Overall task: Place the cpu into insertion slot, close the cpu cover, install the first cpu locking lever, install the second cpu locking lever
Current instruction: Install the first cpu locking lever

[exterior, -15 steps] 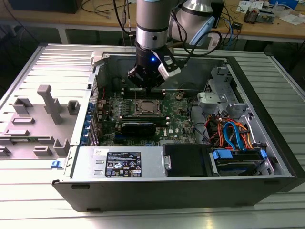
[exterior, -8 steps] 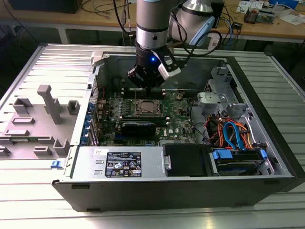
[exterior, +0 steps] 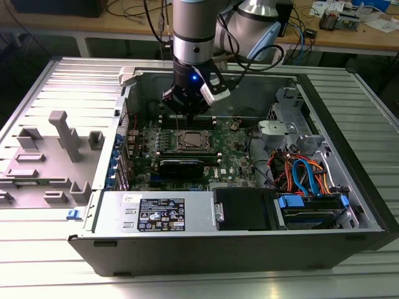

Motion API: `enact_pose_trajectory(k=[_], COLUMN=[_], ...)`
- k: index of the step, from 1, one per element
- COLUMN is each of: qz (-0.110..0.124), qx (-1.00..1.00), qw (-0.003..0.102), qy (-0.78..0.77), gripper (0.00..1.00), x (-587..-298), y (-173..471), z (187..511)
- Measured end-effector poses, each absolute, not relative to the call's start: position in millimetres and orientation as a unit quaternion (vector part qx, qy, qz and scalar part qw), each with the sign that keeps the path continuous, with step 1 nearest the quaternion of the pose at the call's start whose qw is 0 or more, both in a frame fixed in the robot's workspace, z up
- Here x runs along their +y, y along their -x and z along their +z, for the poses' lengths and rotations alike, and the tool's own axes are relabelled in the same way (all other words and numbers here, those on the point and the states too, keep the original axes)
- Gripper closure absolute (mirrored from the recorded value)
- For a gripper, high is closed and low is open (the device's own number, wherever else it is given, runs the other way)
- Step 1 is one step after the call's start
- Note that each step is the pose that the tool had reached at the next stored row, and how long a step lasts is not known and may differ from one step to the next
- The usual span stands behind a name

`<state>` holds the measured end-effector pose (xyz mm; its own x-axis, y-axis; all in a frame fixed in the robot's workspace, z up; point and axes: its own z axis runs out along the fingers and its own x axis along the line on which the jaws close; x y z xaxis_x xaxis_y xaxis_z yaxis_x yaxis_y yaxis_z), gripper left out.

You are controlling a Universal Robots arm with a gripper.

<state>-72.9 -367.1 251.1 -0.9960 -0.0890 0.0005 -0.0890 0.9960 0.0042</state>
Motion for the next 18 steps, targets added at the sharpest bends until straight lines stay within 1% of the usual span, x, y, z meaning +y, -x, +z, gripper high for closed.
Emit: enact_pose_trajectory(k=[18], qz=[-0.002], qx=[-0.999], qw=[0.000], qy=[-0.032], gripper=[0.89], x=[-367.1], y=[97.2], z=[251.1])
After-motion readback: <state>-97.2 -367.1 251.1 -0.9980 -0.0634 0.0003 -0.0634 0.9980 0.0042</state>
